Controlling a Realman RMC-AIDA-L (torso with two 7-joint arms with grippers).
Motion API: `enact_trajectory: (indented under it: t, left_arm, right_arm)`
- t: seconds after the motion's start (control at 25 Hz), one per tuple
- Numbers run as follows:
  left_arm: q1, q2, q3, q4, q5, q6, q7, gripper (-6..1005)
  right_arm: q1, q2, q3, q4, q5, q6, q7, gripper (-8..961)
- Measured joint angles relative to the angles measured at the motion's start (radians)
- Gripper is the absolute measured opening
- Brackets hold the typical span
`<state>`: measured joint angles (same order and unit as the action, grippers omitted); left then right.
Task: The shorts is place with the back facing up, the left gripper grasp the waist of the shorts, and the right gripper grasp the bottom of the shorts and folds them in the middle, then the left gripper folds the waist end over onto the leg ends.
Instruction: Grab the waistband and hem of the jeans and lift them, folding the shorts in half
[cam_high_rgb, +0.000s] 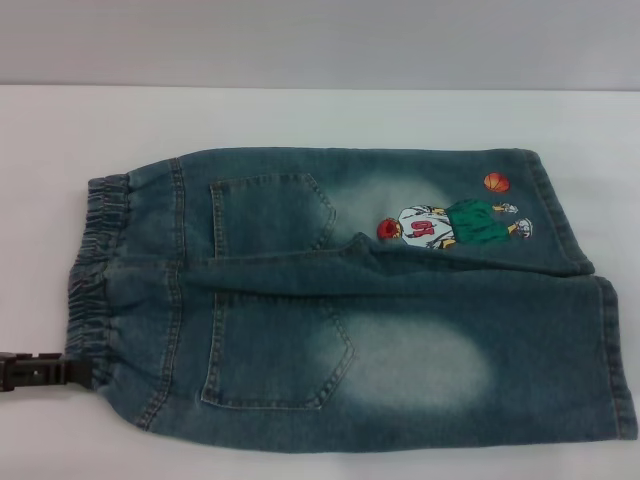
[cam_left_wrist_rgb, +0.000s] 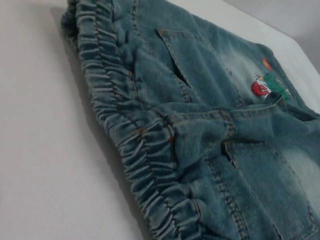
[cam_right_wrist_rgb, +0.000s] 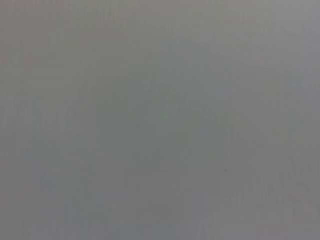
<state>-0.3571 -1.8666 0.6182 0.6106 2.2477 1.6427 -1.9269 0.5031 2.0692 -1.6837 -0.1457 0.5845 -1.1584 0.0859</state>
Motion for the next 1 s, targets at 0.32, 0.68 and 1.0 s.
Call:
enact_trajectory:
  t: [0.32,0.68,1.0]
  left_arm:
    - [-0.028,-0.001,0.001,0.0,-0.004,-0.004,0.004,803]
    - [-0.027,-0.001,0.008,0.0,0.009,0.004,-0.008,802]
    - [-0.015,0.004,0.001,0.006,0.012,0.012,-0.02,801]
  right_arm:
    - [0.0,-0.001,0.002,0.0,0.0,0.0,0.0,590]
    - [0.0,-0.002,0.006,0.003,0.0,0.0,0.0,590]
    - [0.003,-0.002,0.004,0.003,0.0,0.0,0.0,590]
